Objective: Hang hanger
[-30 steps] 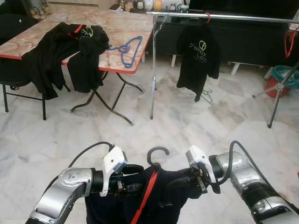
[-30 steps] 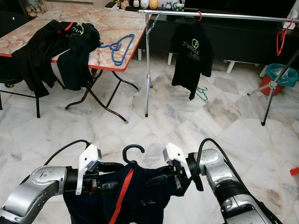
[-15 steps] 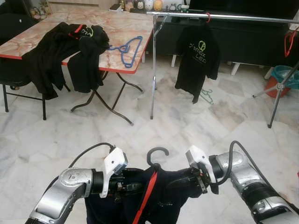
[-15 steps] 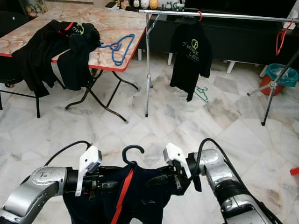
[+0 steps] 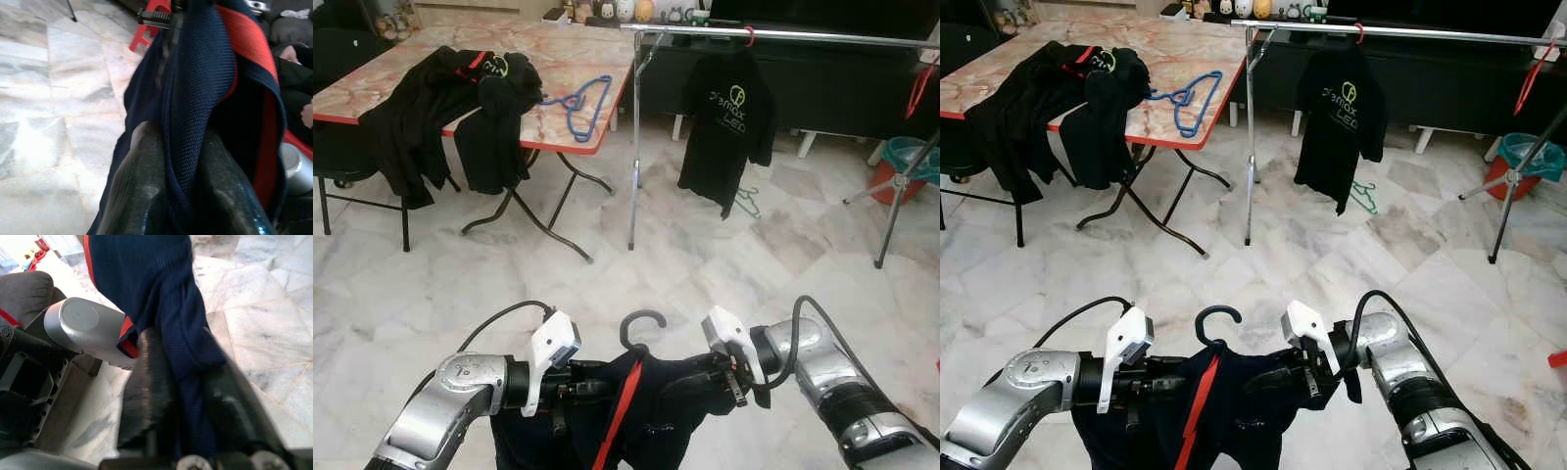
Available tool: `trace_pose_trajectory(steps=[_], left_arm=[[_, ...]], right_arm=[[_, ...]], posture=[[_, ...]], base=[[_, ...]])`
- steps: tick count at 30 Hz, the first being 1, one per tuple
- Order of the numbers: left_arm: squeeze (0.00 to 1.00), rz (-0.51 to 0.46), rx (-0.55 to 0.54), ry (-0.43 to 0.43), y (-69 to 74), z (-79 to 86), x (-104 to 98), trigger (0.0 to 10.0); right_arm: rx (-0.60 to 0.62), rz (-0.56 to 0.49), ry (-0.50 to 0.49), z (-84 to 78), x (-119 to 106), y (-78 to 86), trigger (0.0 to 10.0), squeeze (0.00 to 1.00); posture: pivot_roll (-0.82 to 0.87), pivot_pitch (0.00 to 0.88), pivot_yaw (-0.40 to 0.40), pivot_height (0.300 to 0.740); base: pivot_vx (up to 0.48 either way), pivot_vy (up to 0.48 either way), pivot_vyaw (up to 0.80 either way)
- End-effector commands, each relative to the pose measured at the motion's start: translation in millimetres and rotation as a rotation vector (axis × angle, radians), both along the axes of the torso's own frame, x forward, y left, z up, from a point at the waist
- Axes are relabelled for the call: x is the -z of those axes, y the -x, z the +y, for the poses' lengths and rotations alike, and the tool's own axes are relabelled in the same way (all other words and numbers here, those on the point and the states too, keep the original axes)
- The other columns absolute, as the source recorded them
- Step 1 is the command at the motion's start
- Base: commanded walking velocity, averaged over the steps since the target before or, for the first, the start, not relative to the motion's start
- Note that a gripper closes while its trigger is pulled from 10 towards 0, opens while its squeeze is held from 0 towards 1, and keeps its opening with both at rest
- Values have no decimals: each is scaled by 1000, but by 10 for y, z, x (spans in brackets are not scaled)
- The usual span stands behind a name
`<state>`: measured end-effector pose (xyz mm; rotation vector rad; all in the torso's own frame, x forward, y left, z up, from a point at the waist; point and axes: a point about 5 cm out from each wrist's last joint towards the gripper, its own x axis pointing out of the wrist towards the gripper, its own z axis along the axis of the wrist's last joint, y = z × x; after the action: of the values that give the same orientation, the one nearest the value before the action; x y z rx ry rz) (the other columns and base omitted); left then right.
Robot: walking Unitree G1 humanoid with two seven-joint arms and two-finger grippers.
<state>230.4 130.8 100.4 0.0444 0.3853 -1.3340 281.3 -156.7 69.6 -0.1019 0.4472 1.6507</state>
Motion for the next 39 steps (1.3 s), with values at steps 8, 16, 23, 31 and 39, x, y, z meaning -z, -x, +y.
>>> trace_pose_trajectory(steps=[8, 16, 23, 31, 39], left_arm=[[0, 9, 41, 12, 49, -71, 1, 0], [0, 7, 39, 12, 50, -64, -3, 0], [0, 11, 39, 11, 60, -58, 11, 0], [0, 22, 28, 7, 68, -42, 54, 0], [0, 27, -13, -22, 69, 5, 140, 0]], right_arm=[[-26, -13, -40, 78, -50, -16, 10000, 1000], [-6, -29, -18, 32, -48, -38, 10000, 1000], [54, -53, 11, -117, -79, -80, 10000, 1000], [186, -116, 77, -354, -140, -165, 10000, 1000], [331, -178, 15, -465, -279, -277, 10000, 0]], posture=[[82, 67, -43, 740], [82, 67, -43, 740], [73, 70, -43, 740], [68, 78, -42, 740], [59, 89, -42, 740]], base=[[0, 0, 0], [0, 0, 0], [0, 0, 0], [0, 0, 0], [0, 0, 0]])
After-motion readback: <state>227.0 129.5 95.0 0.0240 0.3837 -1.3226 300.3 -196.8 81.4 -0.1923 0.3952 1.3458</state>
